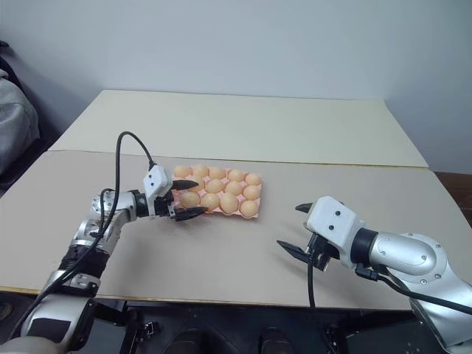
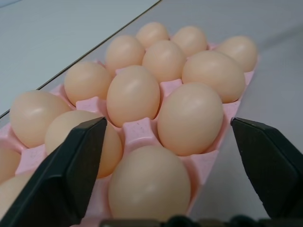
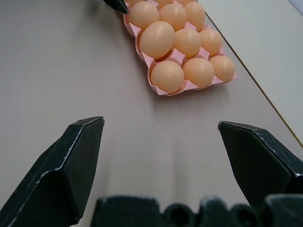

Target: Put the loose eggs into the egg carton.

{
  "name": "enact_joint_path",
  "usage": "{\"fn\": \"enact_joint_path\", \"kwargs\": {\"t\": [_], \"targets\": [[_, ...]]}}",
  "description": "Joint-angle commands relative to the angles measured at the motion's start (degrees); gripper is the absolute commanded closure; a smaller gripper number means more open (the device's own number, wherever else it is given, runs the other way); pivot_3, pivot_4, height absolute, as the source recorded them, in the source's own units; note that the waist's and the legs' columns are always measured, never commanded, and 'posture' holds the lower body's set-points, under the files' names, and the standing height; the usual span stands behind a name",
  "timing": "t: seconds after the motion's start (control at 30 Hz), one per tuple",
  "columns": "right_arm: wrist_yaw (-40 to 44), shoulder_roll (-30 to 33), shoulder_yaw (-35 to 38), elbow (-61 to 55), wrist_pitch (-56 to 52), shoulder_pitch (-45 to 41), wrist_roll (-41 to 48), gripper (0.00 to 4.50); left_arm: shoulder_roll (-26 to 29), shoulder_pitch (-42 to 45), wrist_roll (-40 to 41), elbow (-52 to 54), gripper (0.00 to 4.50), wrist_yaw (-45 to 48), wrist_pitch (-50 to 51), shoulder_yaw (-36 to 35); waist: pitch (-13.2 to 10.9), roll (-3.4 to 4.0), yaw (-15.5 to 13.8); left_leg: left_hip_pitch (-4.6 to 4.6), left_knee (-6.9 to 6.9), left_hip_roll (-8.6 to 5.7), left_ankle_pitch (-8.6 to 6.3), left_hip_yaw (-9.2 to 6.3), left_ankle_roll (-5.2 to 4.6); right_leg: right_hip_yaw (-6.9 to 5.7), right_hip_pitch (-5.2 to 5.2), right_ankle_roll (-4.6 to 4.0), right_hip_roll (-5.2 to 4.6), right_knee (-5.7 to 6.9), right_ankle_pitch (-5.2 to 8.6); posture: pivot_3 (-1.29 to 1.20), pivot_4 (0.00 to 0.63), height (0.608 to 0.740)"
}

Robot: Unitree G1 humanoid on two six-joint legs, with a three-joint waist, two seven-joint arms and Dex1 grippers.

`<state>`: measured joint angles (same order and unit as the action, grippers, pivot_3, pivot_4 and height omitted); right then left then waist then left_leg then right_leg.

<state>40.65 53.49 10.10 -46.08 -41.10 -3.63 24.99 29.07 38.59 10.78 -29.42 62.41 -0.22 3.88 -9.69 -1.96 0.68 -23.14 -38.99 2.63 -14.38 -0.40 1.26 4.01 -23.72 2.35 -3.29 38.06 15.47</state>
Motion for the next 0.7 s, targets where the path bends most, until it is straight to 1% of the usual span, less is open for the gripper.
{"fn": "enact_joint_path", "kwargs": {"t": [0.03,0.2,0.3,0.4,0.47,0.57,0.7], "targets": [[-0.6,0.3,2.4,-2.1,-0.2,0.0,0.3,0.0,0.5,1.1,0.0,-0.4,0.01,-0.7,-2.6,-1.6,0.0,0.0,0.0,0.0,0.0,0.0,0.0,0.0,0.0,0.0,0.0,0.0,0.0,0.0,0.0,0.0,0.15,0.74],[-0.4,0.2,2.4,-2.1,-0.1,0.2,0.3,0.0,2.1,-1.4,4.8,5.1,0.01,2.1,0.8,-4.8,0.0,0.0,0.2,0.0,0.0,0.01,0.0,-0.01,0.0,0.0,0.0,0.0,0.01,0.01,0.0,0.0,0.15,0.74],[-0.3,0.2,2.4,-2.1,0.0,0.2,0.4,0.0,4.6,-4.7,8.5,11.8,0.01,4.4,4.8,-6.8,0.0,0.0,0.4,-0.01,0.0,0.02,0.0,-0.01,0.0,0.01,-0.02,0.0,0.01,0.0,0.0,0.0,0.15,0.74],[0.0,0.2,2.3,-1.9,0.1,0.1,0.5,0.0,9.4,-10.3,12.3,20.4,0.01,5.4,9.2,-10.3,0.0,0.01,0.5,0.0,0.0,0.05,0.0,0.0,0.0,0.02,-0.04,0.0,0.01,0.01,0.0,0.0,0.15,0.74],[0.0,0.2,2.3,-1.9,0.1,0.1,0.6,0.0,11.3,-12.4,12.2,23.0,0.01,4.2,10.0,-11.5,0.0,0.01,0.3,0.01,0.01,0.06,0.0,-0.01,0.0,0.01,-0.03,0.0,0.01,0.03,0.0,0.0,0.15,0.74],[0.5,0.3,2.1,-1.4,0.5,-0.2,0.5,0.0,16.5,-18.4,11.9,26.9,0.01,2.7,11.4,-16.4,0.0,0.0,0.2,0.11,0.02,0.06,0.0,0.0,0.0,-0.01,0.08,0.0,0.01,0.0,0.0,0.0,0.15,0.74],[1.4,0.5,2.5,-0.9,1.1,0.1,0.7,0.0,20.6,-24.6,12.8,30.9,0.01,1.2,13.4,-21.3,0.0,0.01,0.2,0.17,0.05,0.09,0.0,0.01,0.0,-0.01,0.13,0.01,0.01,-0.06,0.01,0.0,0.15,0.74]]}}
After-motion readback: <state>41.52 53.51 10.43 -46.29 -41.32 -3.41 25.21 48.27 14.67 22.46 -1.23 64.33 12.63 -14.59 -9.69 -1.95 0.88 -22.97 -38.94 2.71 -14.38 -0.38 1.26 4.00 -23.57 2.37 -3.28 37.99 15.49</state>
